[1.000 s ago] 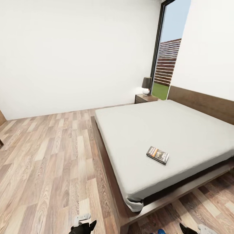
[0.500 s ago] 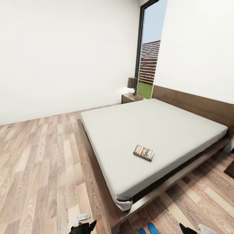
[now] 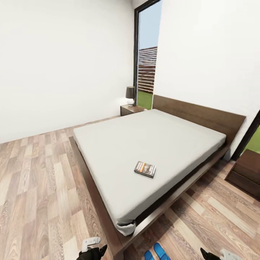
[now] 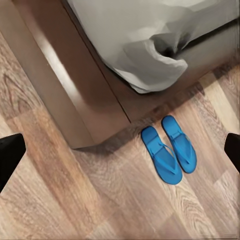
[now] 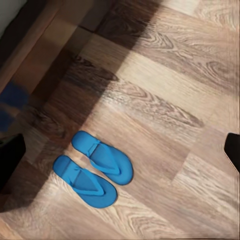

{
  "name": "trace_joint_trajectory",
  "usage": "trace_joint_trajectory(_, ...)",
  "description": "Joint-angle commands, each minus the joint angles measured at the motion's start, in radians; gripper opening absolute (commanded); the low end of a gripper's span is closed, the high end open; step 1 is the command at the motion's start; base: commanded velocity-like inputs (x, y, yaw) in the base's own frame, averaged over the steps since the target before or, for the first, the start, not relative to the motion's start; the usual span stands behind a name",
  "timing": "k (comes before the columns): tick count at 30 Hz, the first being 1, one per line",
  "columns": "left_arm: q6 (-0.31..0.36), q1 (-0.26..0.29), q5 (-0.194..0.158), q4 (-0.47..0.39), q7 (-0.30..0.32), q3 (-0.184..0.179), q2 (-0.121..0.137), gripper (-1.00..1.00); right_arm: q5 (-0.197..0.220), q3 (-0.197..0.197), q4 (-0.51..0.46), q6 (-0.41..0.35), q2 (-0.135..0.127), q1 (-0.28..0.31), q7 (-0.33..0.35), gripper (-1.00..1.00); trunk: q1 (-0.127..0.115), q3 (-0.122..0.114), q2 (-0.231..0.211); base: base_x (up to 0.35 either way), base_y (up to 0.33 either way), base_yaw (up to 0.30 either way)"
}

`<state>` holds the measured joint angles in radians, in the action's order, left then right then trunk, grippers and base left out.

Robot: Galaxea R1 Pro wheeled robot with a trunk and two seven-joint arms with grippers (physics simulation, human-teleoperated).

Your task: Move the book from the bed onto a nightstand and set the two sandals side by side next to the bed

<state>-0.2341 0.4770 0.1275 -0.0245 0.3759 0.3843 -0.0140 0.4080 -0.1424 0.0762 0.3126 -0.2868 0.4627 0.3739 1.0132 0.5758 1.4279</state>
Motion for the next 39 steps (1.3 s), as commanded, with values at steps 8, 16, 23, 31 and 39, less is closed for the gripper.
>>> trace_joint_trajectory(8, -0.004, 0.0, 0.011, 0.0, 0.001, 0.008, 0.0, 1.0, 0.002, -0.008, 0.005, 0.005, -0.002, 0.002, 0.008, 1.0, -0.031, -0.024, -0.056, 0.0, 0.0, -0.282)
trace_joint_trajectory(16, -0.004, 0.0, 0.011, 0.0, 0.001, 0.008, 0.0, 1.0, 0.002, -0.008, 0.005, 0.005, -0.002, 0.002, 0.008, 1.0, -0.061, -0.049, -0.112, 0.0, 0.0, -0.282)
trace_joint_trajectory(23, -0.004, 0.0, 0.011, 0.0, 0.001, 0.008, 0.0, 1.0, 0.002, -0.008, 0.005, 0.005, -0.002, 0.002, 0.008, 1.0, -0.088, -0.071, -0.161, 0.0, 0.0, -0.282)
trace_joint_trajectory(31, -0.004, 0.0, 0.011, 0.0, 0.001, 0.008, 0.0, 1.0, 0.002, -0.008, 0.005, 0.004, -0.002, 0.002, 0.01, 1.0, -0.119, -0.096, -0.217, 0.0, 0.0, -0.282)
trace_joint_trajectory(39, -0.004, 0.0, 0.011, 0.0, 0.001, 0.008, 0.0, 1.0, 0.002, -0.008, 0.005, 0.004, -0.002, 0.002, 0.009, 1.0, -0.15, -0.121, -0.273, 0.0, 0.0, -0.282)
